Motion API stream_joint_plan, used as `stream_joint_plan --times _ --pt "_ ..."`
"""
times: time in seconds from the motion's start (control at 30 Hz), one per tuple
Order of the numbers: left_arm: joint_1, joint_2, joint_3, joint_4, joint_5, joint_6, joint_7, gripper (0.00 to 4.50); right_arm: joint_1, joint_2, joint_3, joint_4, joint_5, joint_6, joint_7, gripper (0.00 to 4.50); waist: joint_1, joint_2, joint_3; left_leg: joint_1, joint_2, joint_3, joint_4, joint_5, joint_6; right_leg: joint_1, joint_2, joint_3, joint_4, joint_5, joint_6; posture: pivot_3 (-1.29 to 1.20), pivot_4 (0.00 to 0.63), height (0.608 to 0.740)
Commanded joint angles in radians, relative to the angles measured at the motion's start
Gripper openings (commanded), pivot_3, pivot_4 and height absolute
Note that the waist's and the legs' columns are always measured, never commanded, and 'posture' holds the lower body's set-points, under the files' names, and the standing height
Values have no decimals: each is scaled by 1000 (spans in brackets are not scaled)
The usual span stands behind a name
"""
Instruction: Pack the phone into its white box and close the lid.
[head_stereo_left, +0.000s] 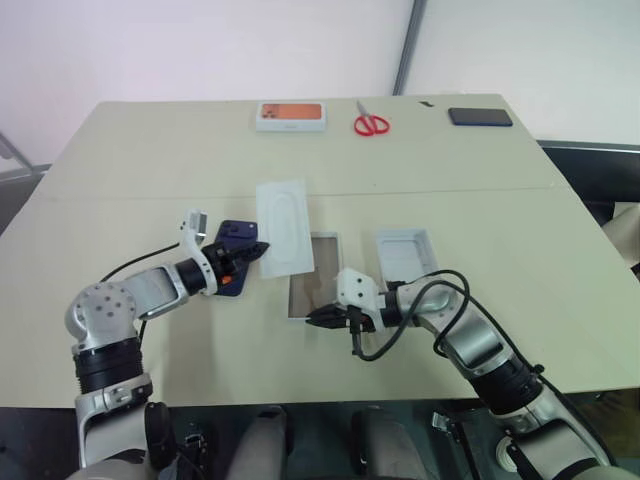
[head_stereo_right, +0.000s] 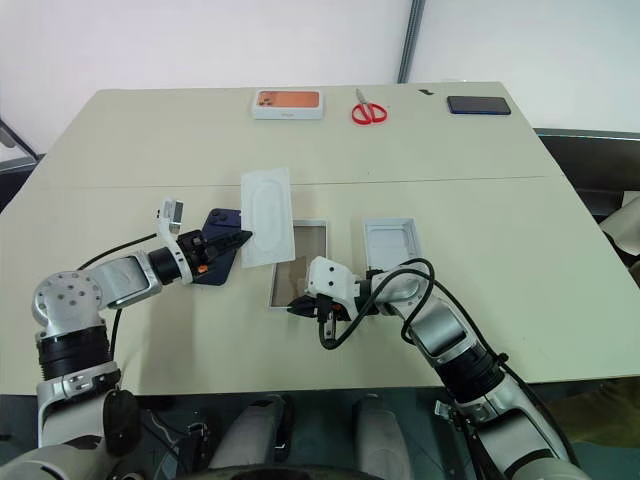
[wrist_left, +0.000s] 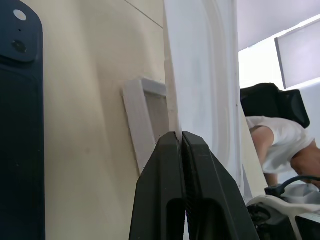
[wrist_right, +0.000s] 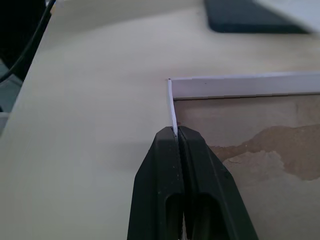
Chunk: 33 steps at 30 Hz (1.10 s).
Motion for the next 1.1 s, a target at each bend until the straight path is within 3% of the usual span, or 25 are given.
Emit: stream_joint_plan --times 0.03,0.17,0.37,0.5,0.9,0.93,0.97,1.1 --pt "-4 -7 -6 -40 -33 13 7 0 -23 18 -19 -20 15 1 -17 1433 0 0 0 0 0 0 0 0 0 0 0 0 0 0 0 0 150 740" --pt "1 -17 -13 -53 -45 34 23 0 -31 4 -53 -44 28 -7 -26 3487 -1 0 0 0 0 0 0 0 0 0 0 0 0 0 0 0 150 740" --pt "55 -67 -33 -134 -85 85 71 0 64 -191 -191 -142 160 -2 116 3487 7 -2 1 -1 0 0 1 0 0 1 -2 0 -2 0 0 0 150 740" --pt "60 -81 -38 -146 -92 88 98 0 78 -296 -293 -34 158 -62 138 3487 0 -2 1 -1 0 1 1 0 0 2 -1 0 -2 0 0 0 150 740" --pt "67 -88 -71 -147 -87 86 127 0 -1 -239 -303 100 133 -154 78 3487 4 -2 1 -1 0 1 0 0 0 1 0 0 -1 0 0 0 150 740" --pt "65 -85 -72 -149 -86 86 127 632 -13 -231 -303 115 131 -159 73 3528 4 -2 1 -1 0 1 0 0 0 1 0 0 -1 0 0 0 150 740" --pt "63 -84 -70 -148 -90 91 129 930 -23 -225 -303 127 125 -168 69 3528 3 -2 1 -1 0 1 0 0 0 1 0 0 -2 0 0 0 150 740" --pt "59 -70 -81 -154 -94 99 115 2836 -70 -186 -301 177 111 -196 44 3528 1 -2 1 0 0 1 0 0 0 1 0 0 -1 0 0 0 150 740"
